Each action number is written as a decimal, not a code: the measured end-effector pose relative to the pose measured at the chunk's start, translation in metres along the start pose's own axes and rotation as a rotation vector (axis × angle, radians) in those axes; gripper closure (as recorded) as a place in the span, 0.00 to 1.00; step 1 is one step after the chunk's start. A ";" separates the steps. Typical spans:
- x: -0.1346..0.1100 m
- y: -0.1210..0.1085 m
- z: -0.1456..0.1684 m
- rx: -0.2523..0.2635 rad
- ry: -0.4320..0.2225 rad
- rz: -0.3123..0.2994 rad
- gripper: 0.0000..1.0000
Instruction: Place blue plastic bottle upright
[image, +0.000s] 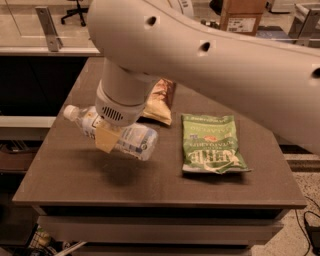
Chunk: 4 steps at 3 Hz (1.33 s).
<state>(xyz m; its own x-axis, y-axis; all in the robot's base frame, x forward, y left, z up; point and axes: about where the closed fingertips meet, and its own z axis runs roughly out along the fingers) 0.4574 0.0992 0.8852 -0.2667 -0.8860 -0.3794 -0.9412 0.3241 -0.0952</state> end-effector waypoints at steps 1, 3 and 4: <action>-0.010 -0.009 -0.014 -0.046 -0.113 -0.077 1.00; -0.038 -0.013 -0.027 -0.143 -0.330 -0.259 1.00; -0.049 -0.005 -0.025 -0.181 -0.456 -0.313 1.00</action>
Offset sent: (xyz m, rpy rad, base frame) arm 0.0196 0.0146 0.0490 0.3216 -0.0771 0.3751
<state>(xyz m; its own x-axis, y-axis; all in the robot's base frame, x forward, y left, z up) 0.4697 0.1328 0.9268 0.1086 -0.6847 -0.7207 -0.9920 -0.0280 -0.1229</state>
